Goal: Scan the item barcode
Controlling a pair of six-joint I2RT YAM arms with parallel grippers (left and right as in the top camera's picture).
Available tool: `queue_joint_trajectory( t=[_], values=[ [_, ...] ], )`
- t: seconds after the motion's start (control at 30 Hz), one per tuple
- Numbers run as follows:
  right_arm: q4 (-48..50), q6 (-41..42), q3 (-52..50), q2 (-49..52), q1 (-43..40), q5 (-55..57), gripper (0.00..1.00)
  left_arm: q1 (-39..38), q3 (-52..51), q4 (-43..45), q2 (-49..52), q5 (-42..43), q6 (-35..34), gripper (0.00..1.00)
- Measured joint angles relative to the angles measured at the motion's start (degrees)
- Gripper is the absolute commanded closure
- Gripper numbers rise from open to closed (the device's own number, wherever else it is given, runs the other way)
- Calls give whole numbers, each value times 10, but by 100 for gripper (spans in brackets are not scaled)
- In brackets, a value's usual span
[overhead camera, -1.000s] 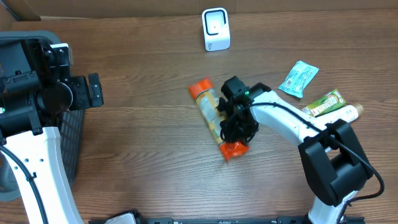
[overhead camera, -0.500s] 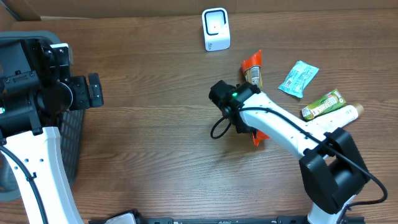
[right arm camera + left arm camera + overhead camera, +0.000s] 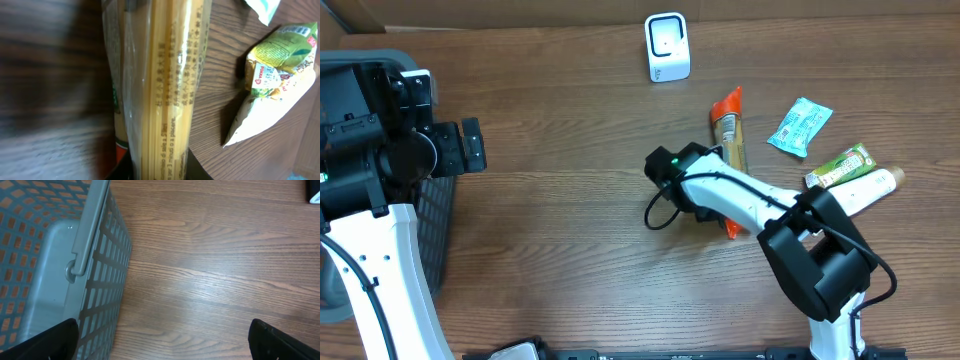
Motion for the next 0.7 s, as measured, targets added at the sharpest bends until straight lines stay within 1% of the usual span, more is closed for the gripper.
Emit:
queue_joint_trajectory(
  t=[0.07, 0.17, 0.23, 0.3, 0.37, 0.4, 0.47, 0.5, 0.57, 0.6, 0.7],
  values=[
    [6, -8, 0, 0, 22, -5, 69, 0, 0, 0, 0, 0, 0, 0],
    [24, -32, 0, 0, 61, -24, 51, 0, 0, 0, 0, 0, 0, 0],
    [32, -50, 0, 0, 85, -33, 46, 0, 0, 0, 0, 0, 0, 1],
    [41, -67, 0, 0, 110, -44, 45, 0, 0, 0, 0, 0, 0, 0],
    [40, -72, 1, 0, 121, -47, 43, 0, 0, 0, 0, 0, 0, 0],
    [35, -70, 2, 0, 122, -49, 39, 0, 0, 0, 0, 0, 0, 0],
    [13, -63, 19, 0, 116, -54, 37, 0, 0, 0, 0, 0, 0, 0],
    [6, -56, 30, 0, 109, -57, 31, 0, 0, 0, 0, 0, 0, 0],
    [-2, -49, 51, -6, 90, -63, 9, 0, 0, 0, 0, 0, 0, 0],
    [-2, -41, 58, -11, 82, -65, 3, 0, 0, 0, 0, 0, 0, 0],
    [0, -41, 83, -51, 28, -91, 1, 0, 0, 0, 0, 0, 0, 1]
  ],
)
